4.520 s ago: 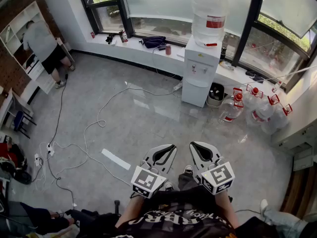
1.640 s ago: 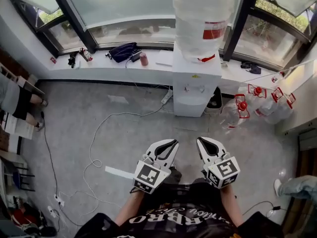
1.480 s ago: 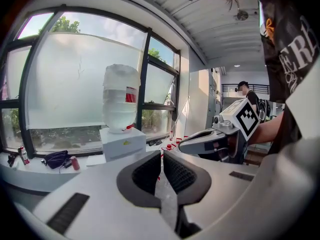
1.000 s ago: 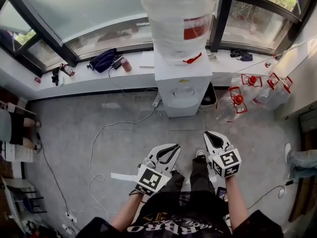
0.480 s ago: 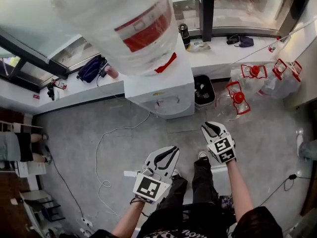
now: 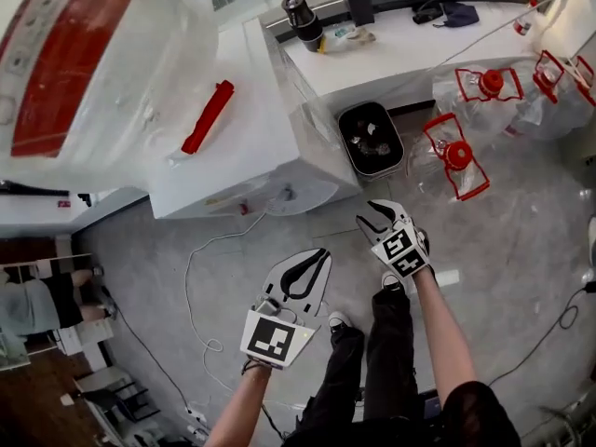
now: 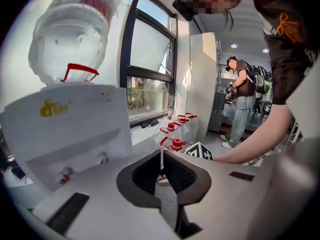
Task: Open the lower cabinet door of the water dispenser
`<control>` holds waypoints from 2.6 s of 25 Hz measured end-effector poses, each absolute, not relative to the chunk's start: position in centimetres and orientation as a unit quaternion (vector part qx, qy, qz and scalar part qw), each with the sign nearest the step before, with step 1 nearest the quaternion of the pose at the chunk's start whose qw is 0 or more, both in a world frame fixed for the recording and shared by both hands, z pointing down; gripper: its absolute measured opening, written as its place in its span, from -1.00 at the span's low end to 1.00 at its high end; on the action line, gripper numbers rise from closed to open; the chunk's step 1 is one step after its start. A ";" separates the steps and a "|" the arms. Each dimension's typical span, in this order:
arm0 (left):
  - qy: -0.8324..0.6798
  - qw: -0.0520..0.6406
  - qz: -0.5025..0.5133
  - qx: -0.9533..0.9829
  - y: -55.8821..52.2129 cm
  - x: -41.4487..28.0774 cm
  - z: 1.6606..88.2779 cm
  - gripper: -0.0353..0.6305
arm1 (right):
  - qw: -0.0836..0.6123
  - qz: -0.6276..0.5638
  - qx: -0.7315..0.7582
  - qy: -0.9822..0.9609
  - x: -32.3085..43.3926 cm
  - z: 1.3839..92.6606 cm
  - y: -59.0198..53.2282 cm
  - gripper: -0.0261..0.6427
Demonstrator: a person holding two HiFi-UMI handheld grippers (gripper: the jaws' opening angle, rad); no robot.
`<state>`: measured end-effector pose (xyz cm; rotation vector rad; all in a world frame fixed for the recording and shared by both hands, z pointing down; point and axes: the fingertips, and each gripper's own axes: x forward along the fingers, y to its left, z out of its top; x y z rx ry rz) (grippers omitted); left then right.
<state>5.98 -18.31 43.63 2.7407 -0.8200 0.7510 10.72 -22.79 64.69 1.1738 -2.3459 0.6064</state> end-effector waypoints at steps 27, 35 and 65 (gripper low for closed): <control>-0.273 0.119 0.342 0.891 -23.7 5.6 61.3 -0.82 | 0.309 0.152 0.340 -0.875 7.8 81.5 -32.9 -0.08; -0.299 0.121 0.326 0.888 -24.4 3.5 60.5 -0.82 | 0.316 0.172 0.365 -0.859 7.4 81.5 -32.6 -0.17; -0.340 0.119 0.335 0.870 -11.7 -11.7 57.0 -0.82 | 0.412 0.189 0.246 -0.856 -6.2 81.6 -9.5 -0.36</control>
